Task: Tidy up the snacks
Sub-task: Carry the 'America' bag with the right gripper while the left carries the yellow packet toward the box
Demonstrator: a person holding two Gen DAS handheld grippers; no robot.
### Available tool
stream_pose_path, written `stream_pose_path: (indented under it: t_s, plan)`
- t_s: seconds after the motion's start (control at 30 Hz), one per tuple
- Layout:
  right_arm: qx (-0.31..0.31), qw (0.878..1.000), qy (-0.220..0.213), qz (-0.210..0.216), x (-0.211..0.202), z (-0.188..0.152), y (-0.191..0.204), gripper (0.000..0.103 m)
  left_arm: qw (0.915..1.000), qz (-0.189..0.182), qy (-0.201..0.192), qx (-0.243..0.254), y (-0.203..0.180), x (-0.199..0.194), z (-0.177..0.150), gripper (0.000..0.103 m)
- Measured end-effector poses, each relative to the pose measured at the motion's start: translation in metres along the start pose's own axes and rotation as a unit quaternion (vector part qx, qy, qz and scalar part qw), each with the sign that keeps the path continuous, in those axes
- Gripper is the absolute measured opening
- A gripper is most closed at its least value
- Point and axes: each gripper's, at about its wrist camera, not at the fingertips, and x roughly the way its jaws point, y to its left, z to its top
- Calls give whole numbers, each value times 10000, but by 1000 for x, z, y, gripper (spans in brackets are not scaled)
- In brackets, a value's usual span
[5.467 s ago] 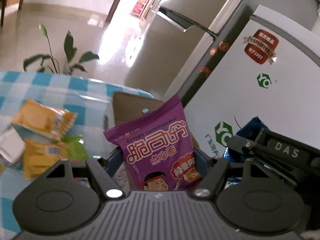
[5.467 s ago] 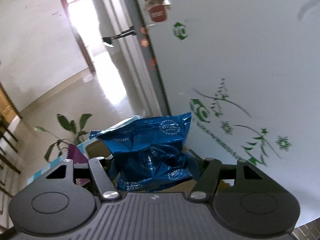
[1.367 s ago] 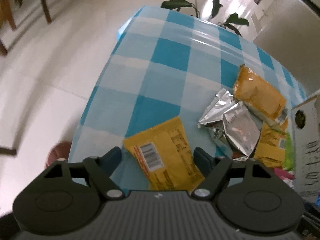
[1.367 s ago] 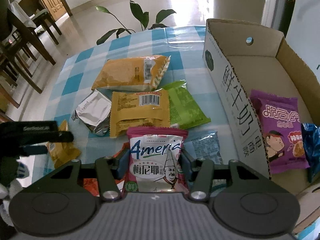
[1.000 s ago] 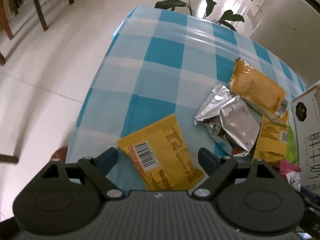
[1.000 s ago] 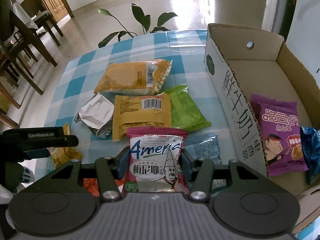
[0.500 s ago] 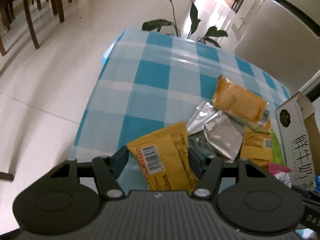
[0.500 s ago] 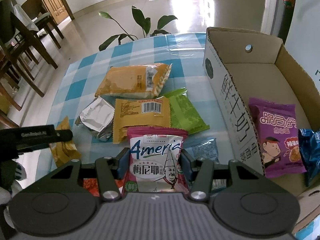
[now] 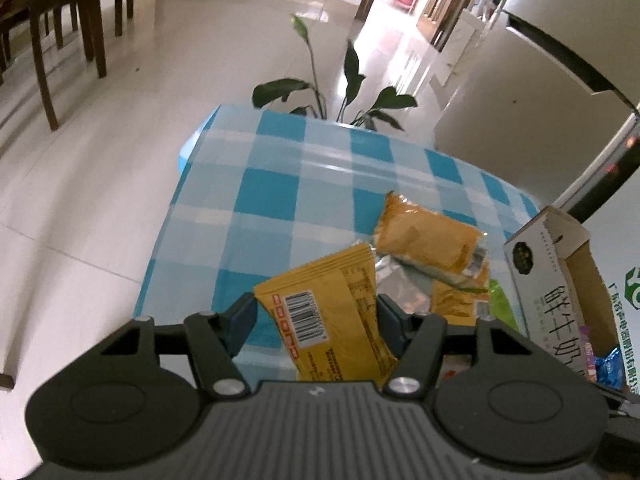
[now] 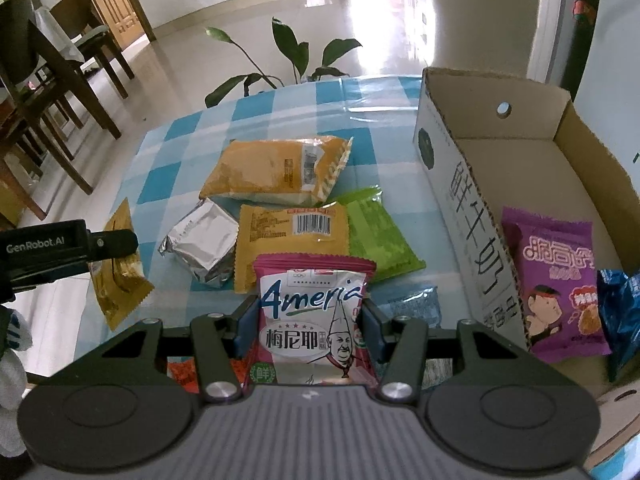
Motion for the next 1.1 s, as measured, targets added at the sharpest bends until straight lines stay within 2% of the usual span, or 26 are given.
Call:
stream_pose_path:
  t_s: [0.5,0.93,1.1]
  plan:
    - [-21,9988,-460,-145,-25,16,-5,58,9977,-335,-490,327,-38,-13,4,64]
    - [195,9955,-890,-276,-54,33,-33,58,9936,-653,-801,467,-73,-23,4,64]
    - [336,9922,-1154,-334,-72,41,-54,58,9909,-923,-820,529,-95,-28,-5,64]
